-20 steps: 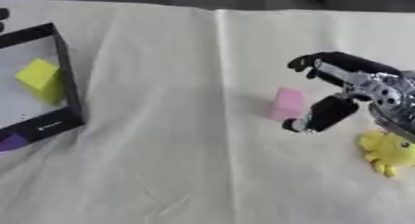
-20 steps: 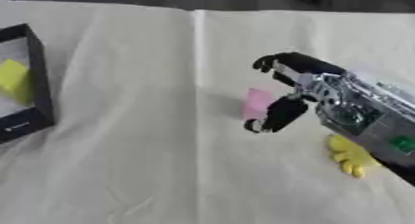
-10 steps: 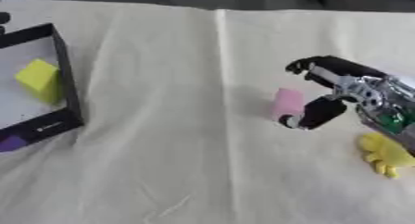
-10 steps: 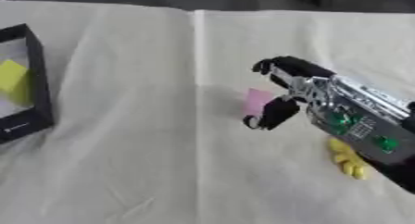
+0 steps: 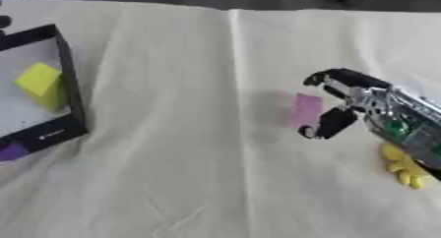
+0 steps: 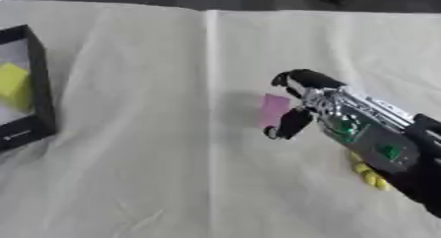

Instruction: Pick up the objects with one hand, pass them to the other hand, and then place them into the box on the other side of the table.

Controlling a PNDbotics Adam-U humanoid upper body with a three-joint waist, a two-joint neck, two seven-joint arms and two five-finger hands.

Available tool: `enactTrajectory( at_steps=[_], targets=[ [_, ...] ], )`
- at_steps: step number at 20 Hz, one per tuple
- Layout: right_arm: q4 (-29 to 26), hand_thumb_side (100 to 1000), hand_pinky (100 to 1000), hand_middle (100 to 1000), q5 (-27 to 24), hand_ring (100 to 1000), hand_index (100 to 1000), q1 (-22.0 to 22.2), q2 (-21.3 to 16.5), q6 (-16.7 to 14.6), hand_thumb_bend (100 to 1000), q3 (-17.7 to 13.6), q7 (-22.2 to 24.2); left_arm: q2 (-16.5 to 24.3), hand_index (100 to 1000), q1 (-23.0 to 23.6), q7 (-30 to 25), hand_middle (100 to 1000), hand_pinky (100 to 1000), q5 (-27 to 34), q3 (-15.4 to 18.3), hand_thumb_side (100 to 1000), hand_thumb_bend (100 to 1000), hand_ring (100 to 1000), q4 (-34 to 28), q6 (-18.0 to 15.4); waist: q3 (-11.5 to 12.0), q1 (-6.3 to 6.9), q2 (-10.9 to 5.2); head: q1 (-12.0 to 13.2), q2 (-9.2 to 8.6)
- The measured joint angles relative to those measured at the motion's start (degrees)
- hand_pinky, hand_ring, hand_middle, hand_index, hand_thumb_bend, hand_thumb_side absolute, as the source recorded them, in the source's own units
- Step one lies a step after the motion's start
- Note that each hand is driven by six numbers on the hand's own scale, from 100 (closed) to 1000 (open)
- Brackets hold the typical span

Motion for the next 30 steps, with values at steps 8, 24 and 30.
enactTrajectory(
  at_steps=[8,24,30],
  targets=[
    [3.4,129,920,818,0.3,890,837,0.3,1.7,-1.4,358,0.1,-1.0,0.0,790,0.1,-0.1,789,898,0.0,0.0,789,100,791,0.0,0.1,0.0,0.14,0.28,-0.1,-0.20],
    [-0.2,100,827,556,-3.5,629,593,1.2,1.7,1.2,100,-1.3,-9.4,0.0,789,0.2,-0.1,788,897,-0.1,0.0,784,100,786,0.0,0.1,-0.1,0.18,0.28,0.4,-0.45],
    [-8.4,100,742,561,-2.9,495,593,1.7,0.9,-1.2,100,-6.2,-13.1,0.0,792,0.2,-0.6,789,895,-0.1,0.0,790,100,781,0.0,0.4,-0.8,0.79,0.00,1.6,-0.45]
  ],
)
